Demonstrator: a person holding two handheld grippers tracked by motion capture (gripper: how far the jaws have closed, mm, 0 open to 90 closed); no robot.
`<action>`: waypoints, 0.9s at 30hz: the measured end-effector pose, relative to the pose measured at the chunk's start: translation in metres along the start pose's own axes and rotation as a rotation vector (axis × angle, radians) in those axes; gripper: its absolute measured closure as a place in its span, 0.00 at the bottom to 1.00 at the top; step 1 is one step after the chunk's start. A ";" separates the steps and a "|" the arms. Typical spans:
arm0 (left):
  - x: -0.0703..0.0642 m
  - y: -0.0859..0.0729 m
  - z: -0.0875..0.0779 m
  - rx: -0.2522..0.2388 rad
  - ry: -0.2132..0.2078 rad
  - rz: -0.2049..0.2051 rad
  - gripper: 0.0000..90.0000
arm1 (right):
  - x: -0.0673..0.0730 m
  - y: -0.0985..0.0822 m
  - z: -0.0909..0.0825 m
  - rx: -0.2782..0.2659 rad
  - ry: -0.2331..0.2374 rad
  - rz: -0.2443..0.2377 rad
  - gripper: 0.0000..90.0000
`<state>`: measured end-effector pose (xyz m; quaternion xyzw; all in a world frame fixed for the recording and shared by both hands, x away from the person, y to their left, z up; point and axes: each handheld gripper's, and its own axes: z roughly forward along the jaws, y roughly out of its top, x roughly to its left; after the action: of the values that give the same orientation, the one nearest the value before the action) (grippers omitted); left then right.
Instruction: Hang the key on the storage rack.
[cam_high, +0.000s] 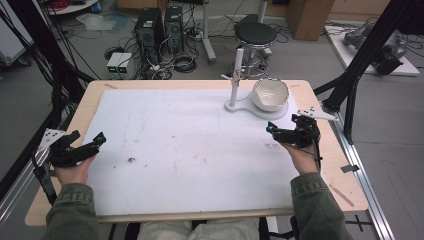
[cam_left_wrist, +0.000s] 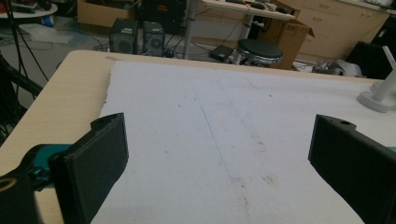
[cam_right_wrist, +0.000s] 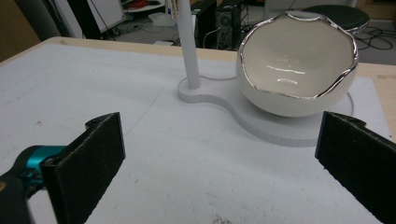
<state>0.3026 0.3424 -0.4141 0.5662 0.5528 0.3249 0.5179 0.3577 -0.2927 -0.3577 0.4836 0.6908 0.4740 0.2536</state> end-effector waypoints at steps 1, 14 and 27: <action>0.000 0.000 0.000 0.000 -0.001 0.000 0.06 | 0.000 -0.002 0.001 0.000 -0.002 -0.004 0.01; 0.000 0.000 0.000 0.004 0.011 0.001 0.06 | -0.003 -0.028 -0.004 -0.027 -0.013 -0.026 0.01; 0.001 -0.002 0.000 -0.010 0.019 -0.015 0.06 | 0.002 -0.053 -0.003 -0.137 -0.033 -0.076 0.01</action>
<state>0.3020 0.3429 -0.4157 0.5565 0.5602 0.3292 0.5178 0.3320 -0.2963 -0.4035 0.4463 0.6705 0.5018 0.3153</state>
